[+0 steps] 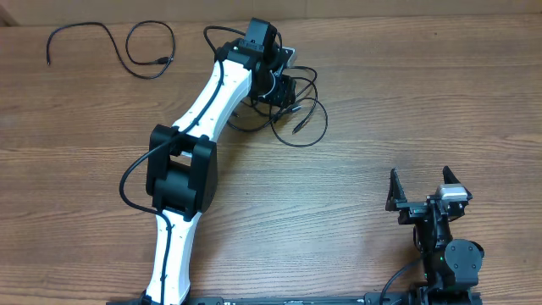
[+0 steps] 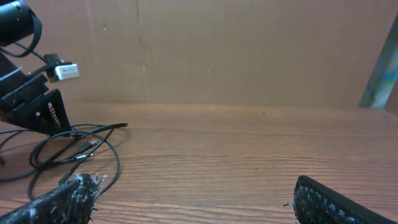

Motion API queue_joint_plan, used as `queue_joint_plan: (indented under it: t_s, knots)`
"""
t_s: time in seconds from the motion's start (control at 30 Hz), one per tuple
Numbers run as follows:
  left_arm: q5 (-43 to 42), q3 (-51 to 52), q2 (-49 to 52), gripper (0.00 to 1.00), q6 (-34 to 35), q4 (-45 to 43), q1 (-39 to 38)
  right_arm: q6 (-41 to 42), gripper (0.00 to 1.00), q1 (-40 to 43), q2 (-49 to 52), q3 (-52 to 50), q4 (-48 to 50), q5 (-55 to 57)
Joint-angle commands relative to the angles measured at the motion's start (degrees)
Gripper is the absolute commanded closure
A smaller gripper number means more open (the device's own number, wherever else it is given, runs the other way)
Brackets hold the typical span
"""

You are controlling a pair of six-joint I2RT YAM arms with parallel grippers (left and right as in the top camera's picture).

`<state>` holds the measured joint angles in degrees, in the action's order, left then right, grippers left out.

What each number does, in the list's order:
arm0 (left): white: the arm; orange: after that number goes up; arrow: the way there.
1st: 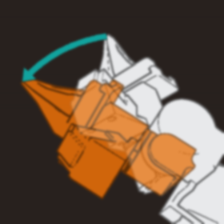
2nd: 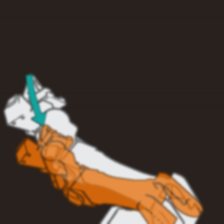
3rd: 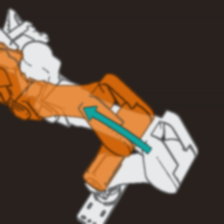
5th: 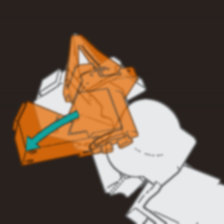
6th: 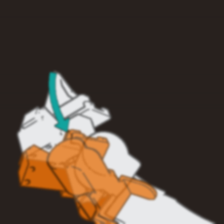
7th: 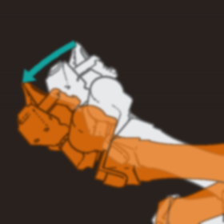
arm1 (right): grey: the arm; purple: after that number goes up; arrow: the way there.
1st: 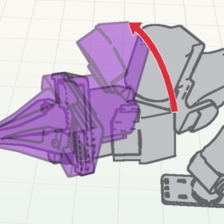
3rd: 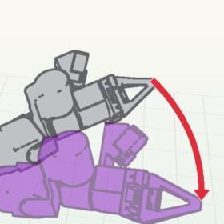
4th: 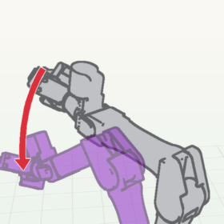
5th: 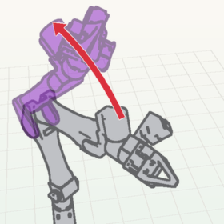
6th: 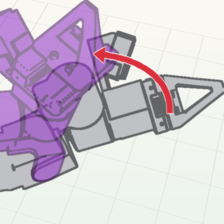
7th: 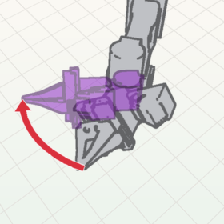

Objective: Untangle cables

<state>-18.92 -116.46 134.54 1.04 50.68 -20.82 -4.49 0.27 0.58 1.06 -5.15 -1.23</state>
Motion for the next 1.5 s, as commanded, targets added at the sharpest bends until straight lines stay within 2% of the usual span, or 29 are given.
queue_joint_plan:
  t_s: [0.0, 0.77, 0.93, 1.07, 1.1, 1.2, 1.33, 1.47]
  knots:
    - [-1.0, 1.9, 0.2, 0.48, -1.3, -1.9, -0.4, 0.2, 0.00, -0.3, -0.4, -0.6, 0.3, 0.1]
    - [-1.0, 4.7, 2.5, 0.49, -1.3, -12.8, -2.3, 0.2, 0.00, -0.3, -0.4, -0.6, 0.3, 0.1]
    - [-1.0, 4.7, 3.4, 0.59, -1.3, -12.9, -2.3, 0.2, 0.00, -0.3, -0.4, -0.6, 0.3, 0.1]
    - [-1.0, 4.5, 3.4, 0.78, -1.2, -13.3, -2.0, 0.2, 0.00, -0.3, -0.4, -0.6, 0.3, 0.1]
    - [-1.0, 4.5, 3.4, 0.86, -1.2, -13.3, -1.9, 0.2, 0.00, -0.3, -0.4, -0.6, 0.3, 0.1]
    - [-1.1, 4.4, 3.3, 0.95, -1.0, -13.3, -1.8, 0.2, 0.00, -0.3, -0.4, -0.6, 0.3, 0.1]
    - [-2.0, 2.4, 3.3, 0.96, -0.1, -12.0, -1.4, 0.2, 0.00, -0.3, -0.4, -0.6, 0.3, 0.1]
    - [-8.5, -4.4, 2.1, 0.96, 2.1, -7.6, -0.8, 0.2, 0.00, -0.3, -0.4, -0.6, 0.3, 0.1]
